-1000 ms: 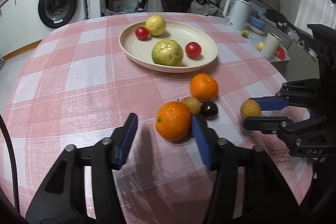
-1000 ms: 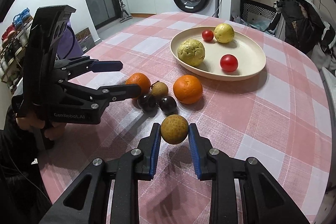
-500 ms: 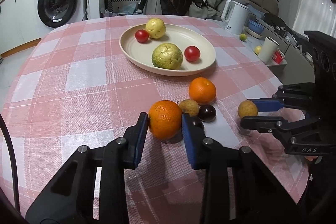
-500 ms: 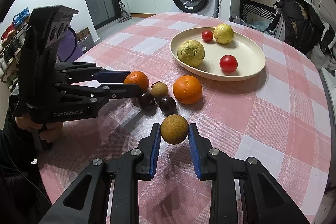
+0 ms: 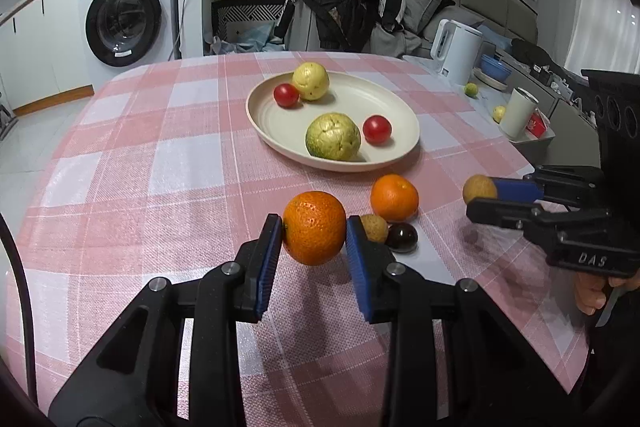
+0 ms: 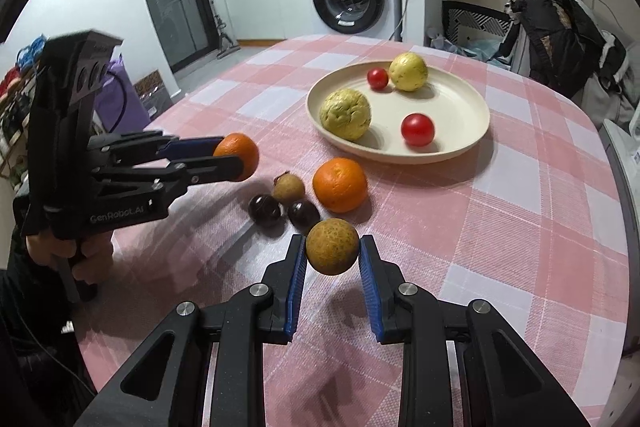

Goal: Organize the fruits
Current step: 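Lift and carry the orange with the left tool while the right tool carries the brown fruit over the plate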

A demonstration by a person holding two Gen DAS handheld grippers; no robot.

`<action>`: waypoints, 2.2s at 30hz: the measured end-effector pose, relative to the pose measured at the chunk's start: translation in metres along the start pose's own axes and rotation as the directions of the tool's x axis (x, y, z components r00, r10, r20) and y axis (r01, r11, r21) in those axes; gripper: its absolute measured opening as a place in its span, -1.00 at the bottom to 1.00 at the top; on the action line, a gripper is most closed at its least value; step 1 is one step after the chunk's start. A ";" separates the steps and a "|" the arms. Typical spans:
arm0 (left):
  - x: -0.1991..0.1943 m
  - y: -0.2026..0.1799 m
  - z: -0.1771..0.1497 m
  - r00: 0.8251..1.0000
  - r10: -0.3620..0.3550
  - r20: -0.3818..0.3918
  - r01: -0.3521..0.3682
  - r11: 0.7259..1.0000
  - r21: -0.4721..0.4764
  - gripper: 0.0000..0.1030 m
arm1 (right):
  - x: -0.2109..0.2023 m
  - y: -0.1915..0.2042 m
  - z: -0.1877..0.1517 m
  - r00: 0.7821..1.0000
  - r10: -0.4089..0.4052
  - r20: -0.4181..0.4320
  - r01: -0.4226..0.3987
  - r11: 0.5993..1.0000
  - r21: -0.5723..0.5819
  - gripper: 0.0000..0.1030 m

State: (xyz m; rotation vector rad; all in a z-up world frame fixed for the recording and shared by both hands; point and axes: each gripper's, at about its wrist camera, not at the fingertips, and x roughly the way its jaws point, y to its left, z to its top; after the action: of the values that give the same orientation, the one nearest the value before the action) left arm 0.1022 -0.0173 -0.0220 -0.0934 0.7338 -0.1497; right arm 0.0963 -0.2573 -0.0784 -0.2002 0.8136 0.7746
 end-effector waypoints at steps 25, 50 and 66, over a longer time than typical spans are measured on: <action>-0.003 0.013 0.038 0.996 0.039 0.085 -0.037 0.999 -0.024 -0.43 | -0.010 -0.020 0.036 0.984 -0.081 0.161 0.057 0.988 0.145 -0.46; 0.057 0.017 0.068 0.997 0.067 0.047 -0.067 0.998 -0.010 -0.43 | 0.035 -0.035 0.062 0.990 -0.095 0.101 0.077 0.983 0.168 -0.46; 0.093 0.015 0.079 0.996 0.093 0.004 -0.093 0.996 0.009 -0.42 | 0.057 -0.034 0.067 0.994 -0.082 0.068 0.069 0.983 0.171 -0.46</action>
State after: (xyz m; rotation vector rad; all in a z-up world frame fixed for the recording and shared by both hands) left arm 0.2250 -0.0158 -0.0266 -0.0508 0.7322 -0.0645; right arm 0.1831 -0.2209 -0.0773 -0.0502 0.7920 0.6349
